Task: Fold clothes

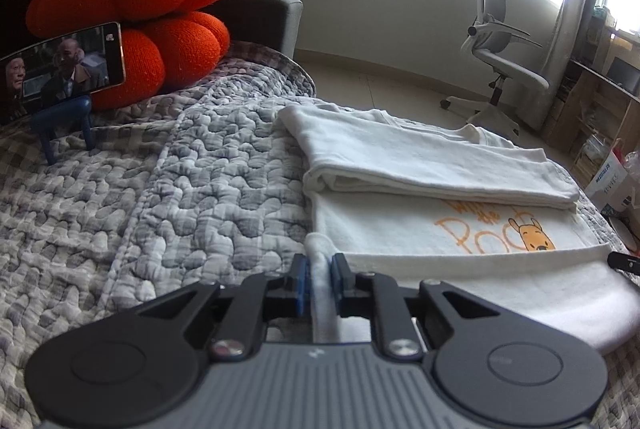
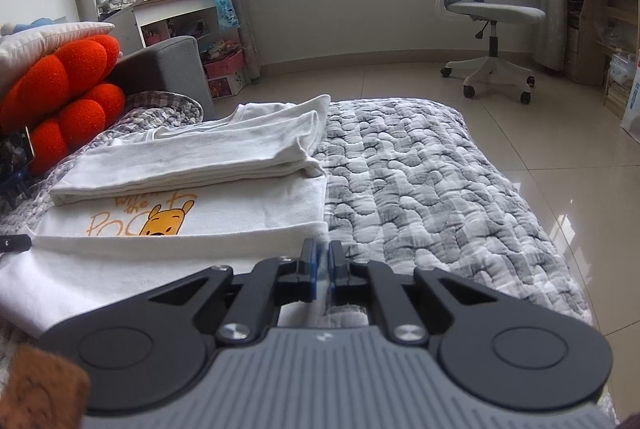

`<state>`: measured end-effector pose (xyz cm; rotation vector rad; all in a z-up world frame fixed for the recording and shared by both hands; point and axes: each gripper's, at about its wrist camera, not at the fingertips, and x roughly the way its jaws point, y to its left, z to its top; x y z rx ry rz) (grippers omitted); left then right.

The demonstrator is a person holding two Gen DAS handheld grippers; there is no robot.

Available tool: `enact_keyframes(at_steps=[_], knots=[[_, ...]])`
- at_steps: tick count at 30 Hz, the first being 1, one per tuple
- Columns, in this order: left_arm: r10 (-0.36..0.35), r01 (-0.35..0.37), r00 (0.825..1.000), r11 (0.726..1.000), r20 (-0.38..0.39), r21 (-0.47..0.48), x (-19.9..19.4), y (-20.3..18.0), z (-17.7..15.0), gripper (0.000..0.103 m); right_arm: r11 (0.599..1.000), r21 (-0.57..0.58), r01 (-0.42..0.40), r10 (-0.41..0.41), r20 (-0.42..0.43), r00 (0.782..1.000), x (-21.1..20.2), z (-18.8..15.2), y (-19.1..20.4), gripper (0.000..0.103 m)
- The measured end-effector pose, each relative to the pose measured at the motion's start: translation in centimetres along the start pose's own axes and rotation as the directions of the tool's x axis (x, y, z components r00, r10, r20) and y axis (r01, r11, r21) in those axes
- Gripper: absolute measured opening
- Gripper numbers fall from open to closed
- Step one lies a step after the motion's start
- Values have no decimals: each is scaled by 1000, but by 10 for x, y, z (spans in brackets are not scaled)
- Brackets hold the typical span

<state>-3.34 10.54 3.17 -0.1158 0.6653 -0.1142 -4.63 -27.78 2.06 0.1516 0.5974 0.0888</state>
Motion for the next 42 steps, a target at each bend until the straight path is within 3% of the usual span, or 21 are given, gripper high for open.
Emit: enact_keyframes(at_steps=[4, 8, 10, 14, 17, 19, 23, 28, 31, 32, 35, 36, 39, 42], knots=[[7, -7, 1000, 999, 19, -35, -12, 8, 1, 16, 1000, -4, -5, 5, -4, 1000, -3, 0, -1, 10], [-31, 31, 999, 997, 10, -75, -23, 9, -5, 15, 1000, 13, -19, 19, -7, 1000, -2, -2, -1, 11], [-35, 35, 999, 998, 3, -61, -20, 4, -7, 16, 999, 25, -27, 27, -10, 1000, -2, -3, -1, 15], [-14, 14, 1000, 1000, -28, -10, -8, -5, -8, 12, 1000, 10, 14, -15, 21, 1000, -7, -2, 3, 3], [-3, 3, 1000, 999, -12, 38, -11, -10, -9, 7, 999, 4, 42, -43, 75, 996, -19, -1, 7, 3], [-9, 8, 1000, 999, 6, 51, -14, -10, -10, 7, 999, 8, 47, -47, 67, 997, -17, -3, 7, 3], [-22, 22, 1000, 1000, -3, 8, -10, -1, -14, 7, 999, 17, 40, -40, 21, 999, -4, -10, 3, 3], [-112, 108, 993, 987, -26, -123, -6, 16, -5, 9, 999, 41, -23, 23, -7, 1000, -5, 0, -5, 15], [-164, 151, 985, 970, -56, -191, 4, 25, -1, 26, 997, 62, -56, 58, -31, 998, 1, 5, -8, 16], [-176, 160, 982, 966, -64, -205, 7, 26, 0, 26, 996, 60, -65, 67, -41, 997, 3, 7, -8, 16], [-117, 110, 992, 987, -54, -119, 3, 14, 2, 9, 999, -3, -54, 54, -35, 998, 3, 8, -1, 15], [-97, 94, 994, 993, -42, -78, 0, 9, 2, 8, 999, -38, -34, 34, -16, 999, 1, 7, 3, 8], [-66, 66, 998, 998, 7, -9, -11, 1, -1, 7, 993, -121, -4, 10, 53, 999, -12, 2, 15, 7], [-81, 80, 994, 997, 78, 22, -29, -1, -4, 7, 980, -197, 11, 19, 146, 989, -31, -7, 23, 6]])
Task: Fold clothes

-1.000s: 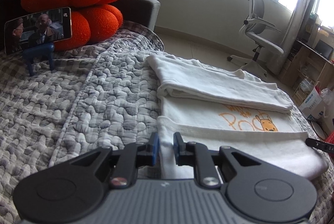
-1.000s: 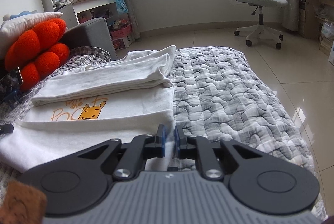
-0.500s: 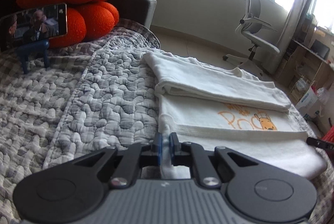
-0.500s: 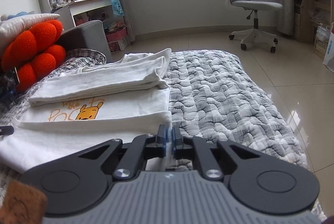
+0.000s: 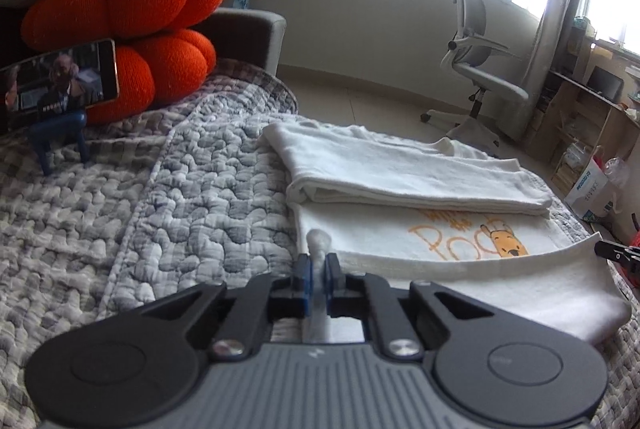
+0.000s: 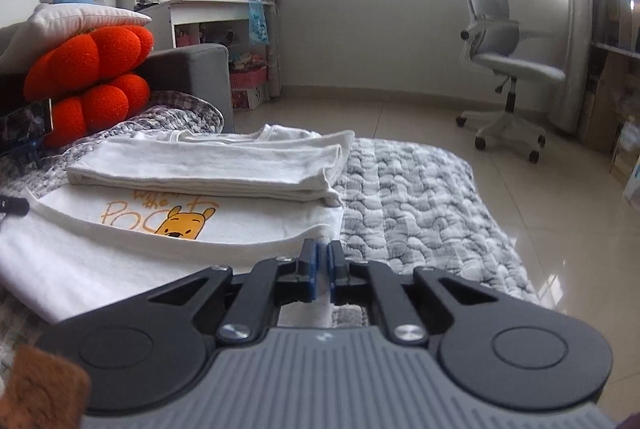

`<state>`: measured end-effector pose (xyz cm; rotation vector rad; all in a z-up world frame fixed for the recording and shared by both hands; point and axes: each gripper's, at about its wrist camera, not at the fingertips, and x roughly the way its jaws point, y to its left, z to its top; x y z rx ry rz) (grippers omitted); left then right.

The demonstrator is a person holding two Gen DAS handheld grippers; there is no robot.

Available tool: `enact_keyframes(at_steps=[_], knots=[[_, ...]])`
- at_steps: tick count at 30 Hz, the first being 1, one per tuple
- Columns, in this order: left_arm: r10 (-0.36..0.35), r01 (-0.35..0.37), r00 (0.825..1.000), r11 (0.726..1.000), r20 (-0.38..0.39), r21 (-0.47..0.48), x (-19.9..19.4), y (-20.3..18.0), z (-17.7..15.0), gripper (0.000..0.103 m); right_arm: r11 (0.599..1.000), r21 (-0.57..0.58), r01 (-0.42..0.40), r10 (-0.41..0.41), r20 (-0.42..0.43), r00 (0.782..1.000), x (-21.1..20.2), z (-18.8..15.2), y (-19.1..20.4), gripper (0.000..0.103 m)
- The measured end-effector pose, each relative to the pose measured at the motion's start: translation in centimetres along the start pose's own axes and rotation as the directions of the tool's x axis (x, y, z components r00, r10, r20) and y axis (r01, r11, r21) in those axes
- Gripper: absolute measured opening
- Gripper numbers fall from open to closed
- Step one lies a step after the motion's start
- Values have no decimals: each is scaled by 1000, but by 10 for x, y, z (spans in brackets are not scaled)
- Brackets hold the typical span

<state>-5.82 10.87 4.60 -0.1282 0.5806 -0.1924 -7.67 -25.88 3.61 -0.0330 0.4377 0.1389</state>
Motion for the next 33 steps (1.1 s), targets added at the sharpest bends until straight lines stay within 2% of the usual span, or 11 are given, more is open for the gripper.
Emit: enact_keyframes(at_steps=[3, 5, 11, 15, 19, 25, 27, 30, 33], knots=[[-53, 46, 991, 997, 122, 63, -31, -3, -9, 7, 997, -71, -17, 26, 123, 992, -32, -12, 6, 6], [-102, 82, 973, 991, 206, 104, -52, -5, -20, 7, 992, -122, -18, 41, 187, 981, -54, -24, 9, 6], [-150, 126, 959, 985, 240, 115, -75, -1, -45, 7, 979, -205, -6, 57, 241, 969, -88, -46, 10, 5], [-154, 133, 957, 986, 246, 101, -80, 1, -47, 7, 977, -211, -10, 64, 250, 966, -92, -44, 9, 5], [-123, 102, 967, 990, 224, 101, -69, -1, -41, 7, 980, -200, 4, 39, 210, 977, -76, -38, 11, 5], [-39, 35, 988, 999, 148, 30, -31, 2, -17, 7, 996, -90, 13, -9, 50, 999, -20, -16, 0, 5], [-17, 17, 994, 1000, 112, 0, -17, 4, -12, 7, 999, -41, -1, 1, 1, 1000, -5, -11, -4, 5], [10, -9, 999, 1000, 39, -19, 3, 6, -13, 7, 999, 23, 32, -31, -79, 996, 12, -11, -9, 2], [4, -4, 1000, 998, 0, -70, 16, 13, -16, 7, 995, 95, 33, -23, -103, 994, 14, -17, -17, 2]])
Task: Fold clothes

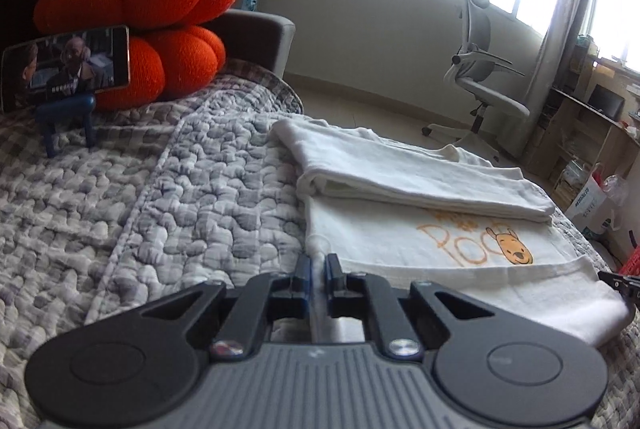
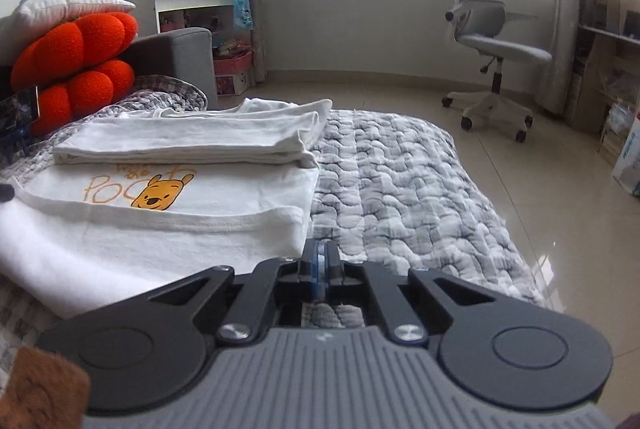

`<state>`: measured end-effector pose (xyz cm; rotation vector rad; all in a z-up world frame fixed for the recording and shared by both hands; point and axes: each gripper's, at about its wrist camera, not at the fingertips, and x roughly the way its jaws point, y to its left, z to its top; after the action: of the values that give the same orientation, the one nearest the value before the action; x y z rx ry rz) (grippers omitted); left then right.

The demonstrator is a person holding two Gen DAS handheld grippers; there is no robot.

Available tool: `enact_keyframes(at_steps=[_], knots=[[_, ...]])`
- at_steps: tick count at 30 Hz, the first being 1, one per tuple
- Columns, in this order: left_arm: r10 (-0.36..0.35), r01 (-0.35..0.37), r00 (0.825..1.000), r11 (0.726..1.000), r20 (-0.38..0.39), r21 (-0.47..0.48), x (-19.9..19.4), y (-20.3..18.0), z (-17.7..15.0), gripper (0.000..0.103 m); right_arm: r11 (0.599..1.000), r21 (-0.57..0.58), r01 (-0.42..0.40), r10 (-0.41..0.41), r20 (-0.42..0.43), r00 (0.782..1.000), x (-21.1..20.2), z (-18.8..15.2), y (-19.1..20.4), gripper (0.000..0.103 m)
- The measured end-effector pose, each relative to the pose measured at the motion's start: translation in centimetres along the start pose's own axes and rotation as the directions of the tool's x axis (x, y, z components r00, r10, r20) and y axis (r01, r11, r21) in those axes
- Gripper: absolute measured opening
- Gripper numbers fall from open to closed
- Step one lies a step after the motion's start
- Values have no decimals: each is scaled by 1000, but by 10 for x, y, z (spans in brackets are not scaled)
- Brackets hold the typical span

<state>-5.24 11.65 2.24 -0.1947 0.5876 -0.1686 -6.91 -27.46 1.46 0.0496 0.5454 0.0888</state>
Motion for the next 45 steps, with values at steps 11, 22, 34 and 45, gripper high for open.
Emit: enact_keyframes(at_steps=[11, 22, 34, 45], knots=[[-5, 5, 1000, 1000, 5, -10, 3, -1, 4, 8, 975, 148, -167, 172, -26, 985, 13, 23, -15, 17], [15, -16, 999, 999, 36, 33, 3, -8, 8, 8, 997, 78, -6, 3, 42, 999, 3, 18, 0, 6], [66, -67, 998, 995, 14, 68, 11, -8, 1, 12, 998, 60, 30, -30, 5, 1000, 19, 14, 6, 6], [109, -104, 991, 992, 80, -66, -28, 8, 15, 38, 999, 34, 30, -32, 46, 998, -4, 16, 12, 25]])
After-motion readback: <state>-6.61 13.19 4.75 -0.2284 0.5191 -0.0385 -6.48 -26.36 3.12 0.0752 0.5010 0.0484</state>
